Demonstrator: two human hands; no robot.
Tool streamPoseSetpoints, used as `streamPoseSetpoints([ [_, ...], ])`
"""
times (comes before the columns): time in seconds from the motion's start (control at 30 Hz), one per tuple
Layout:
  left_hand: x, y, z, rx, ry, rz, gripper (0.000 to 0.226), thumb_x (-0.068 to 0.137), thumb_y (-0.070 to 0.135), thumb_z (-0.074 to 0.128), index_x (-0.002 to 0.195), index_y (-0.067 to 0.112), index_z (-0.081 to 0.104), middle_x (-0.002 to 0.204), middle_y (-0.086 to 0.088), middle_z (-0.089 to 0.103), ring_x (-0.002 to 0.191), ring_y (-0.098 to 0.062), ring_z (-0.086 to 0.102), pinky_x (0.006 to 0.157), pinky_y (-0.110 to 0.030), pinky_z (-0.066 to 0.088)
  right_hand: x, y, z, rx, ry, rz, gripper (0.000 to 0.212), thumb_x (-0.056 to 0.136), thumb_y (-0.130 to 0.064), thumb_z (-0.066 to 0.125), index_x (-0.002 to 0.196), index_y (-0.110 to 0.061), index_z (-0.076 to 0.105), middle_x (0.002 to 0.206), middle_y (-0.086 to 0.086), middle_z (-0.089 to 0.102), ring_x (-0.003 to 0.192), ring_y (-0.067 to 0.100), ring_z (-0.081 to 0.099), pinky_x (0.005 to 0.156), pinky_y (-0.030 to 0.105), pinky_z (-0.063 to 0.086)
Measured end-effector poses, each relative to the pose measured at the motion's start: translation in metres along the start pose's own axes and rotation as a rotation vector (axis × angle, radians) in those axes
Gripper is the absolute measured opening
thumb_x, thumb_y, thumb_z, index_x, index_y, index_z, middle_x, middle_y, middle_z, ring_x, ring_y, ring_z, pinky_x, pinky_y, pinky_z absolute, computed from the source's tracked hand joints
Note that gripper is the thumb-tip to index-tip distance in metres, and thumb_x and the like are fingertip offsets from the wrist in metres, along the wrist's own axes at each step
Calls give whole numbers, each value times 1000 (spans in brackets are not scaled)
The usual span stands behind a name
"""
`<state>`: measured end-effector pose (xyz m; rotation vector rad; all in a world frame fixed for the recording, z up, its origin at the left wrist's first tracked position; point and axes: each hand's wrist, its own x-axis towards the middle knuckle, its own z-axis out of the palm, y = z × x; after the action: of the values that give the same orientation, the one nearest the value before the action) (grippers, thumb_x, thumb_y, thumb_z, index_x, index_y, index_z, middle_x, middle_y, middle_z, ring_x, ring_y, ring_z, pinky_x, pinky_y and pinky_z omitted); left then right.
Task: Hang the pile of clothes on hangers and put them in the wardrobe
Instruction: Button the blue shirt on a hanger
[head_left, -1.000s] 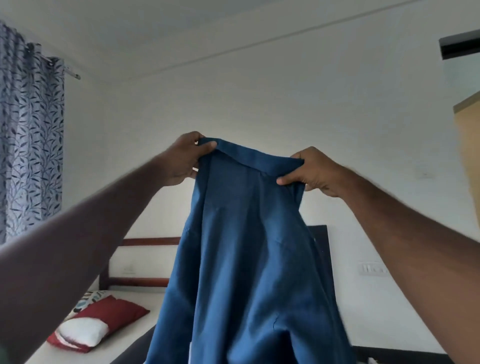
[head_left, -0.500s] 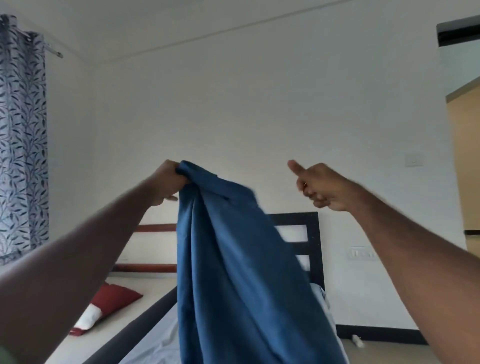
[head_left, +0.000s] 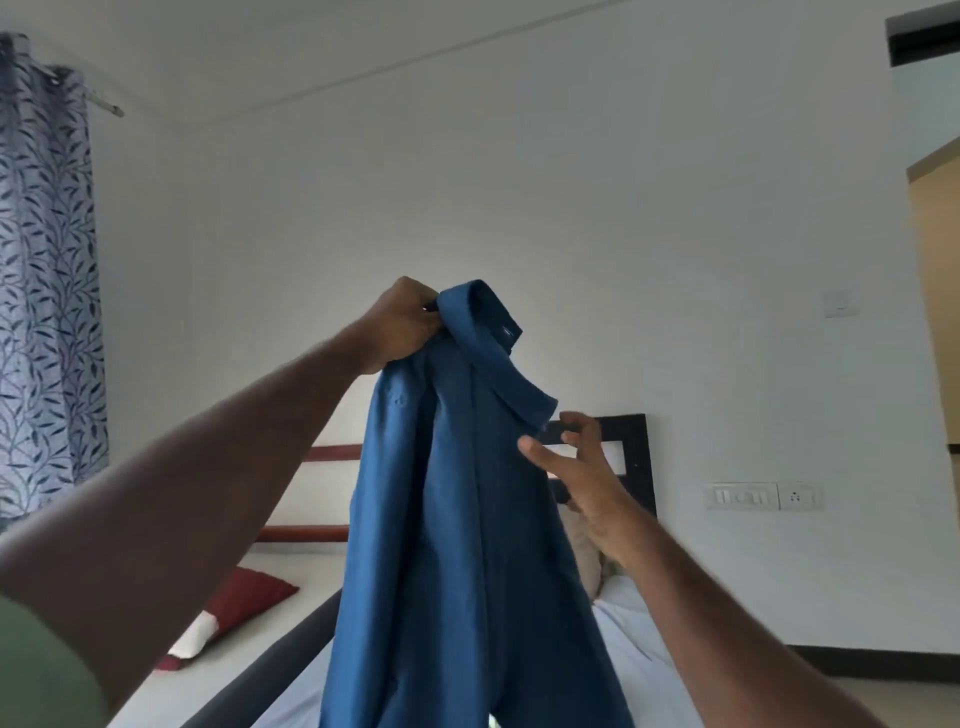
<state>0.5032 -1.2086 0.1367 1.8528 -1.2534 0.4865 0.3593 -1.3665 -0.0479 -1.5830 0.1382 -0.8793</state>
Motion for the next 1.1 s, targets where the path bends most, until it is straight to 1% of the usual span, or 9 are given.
streamPoseSetpoints([
  [0.13,8,-5,-11,26,22,-3,21,92,14,63,75,4,70,85,-18,72,74,-25,65,72,-46,60,1,6,-4,-160,-115,70,31,95,-39,70,111,-13,72,103,-3,78,91,14,75,82,32,60],
  [0.27,6,-8,-27,39,8,19,11,88,8,70,78,3,69,79,-24,66,70,-26,60,66,-40,55,23,-1,-10,-68,188,-78,23,100,-31,62,89,-14,73,88,0,77,83,20,72,76,38,57],
  [0.37,1,-22,-46,278,-17,35,15,80,8,76,70,11,65,68,-9,57,67,-21,48,58,-28,38,41,-32,-35,-315,382,-237,30,94,-31,63,70,-13,61,70,0,62,71,22,55,62,35,40],
  [0.47,-5,-43,-59,438,19,39,6,82,10,73,78,7,70,75,-13,63,75,-29,54,63,-31,41,50,-77,-53,-648,337,-395,27,92,-30,67,73,-11,68,70,1,65,71,18,57,62,32,39],
  [0.53,-8,-58,-58,408,135,7,8,88,12,69,85,6,73,77,-16,66,80,-33,58,71,-36,45,50,-105,-57,-592,212,-422,27,89,-31,73,73,-10,69,68,0,65,68,14,57,61,29,41],
  [0.67,-15,-71,-38,-61,336,-189,22,101,22,51,91,12,68,79,-10,57,72,-25,50,62,-34,43,44,-141,-60,-515,-81,-339,26,91,-35,74,88,-9,73,87,2,75,77,11,67,73,27,52],
  [0.77,-19,-68,-33,56,385,-122,35,102,28,52,81,1,60,71,-8,50,69,-24,44,57,-34,32,48,-155,-69,-954,104,-518,23,94,-40,70,88,-18,75,91,-1,72,95,16,66,81,29,46],
  [0.9,-19,-60,-61,210,347,57,42,99,28,61,66,3,55,60,-8,46,61,-22,39,58,-35,32,37,-160,-81,-1088,-15,-433,30,79,-54,80,94,-32,66,99,-9,62,97,12,57,83,32,44],
  [1.1,-19,-61,-85,503,284,227,16,99,8,55,93,0,68,83,-18,67,87,-39,59,81,-33,34,52,-153,-80,-1058,194,-589,16,100,-18,57,94,-19,72,88,4,70,85,26,67,75,36,54],
])
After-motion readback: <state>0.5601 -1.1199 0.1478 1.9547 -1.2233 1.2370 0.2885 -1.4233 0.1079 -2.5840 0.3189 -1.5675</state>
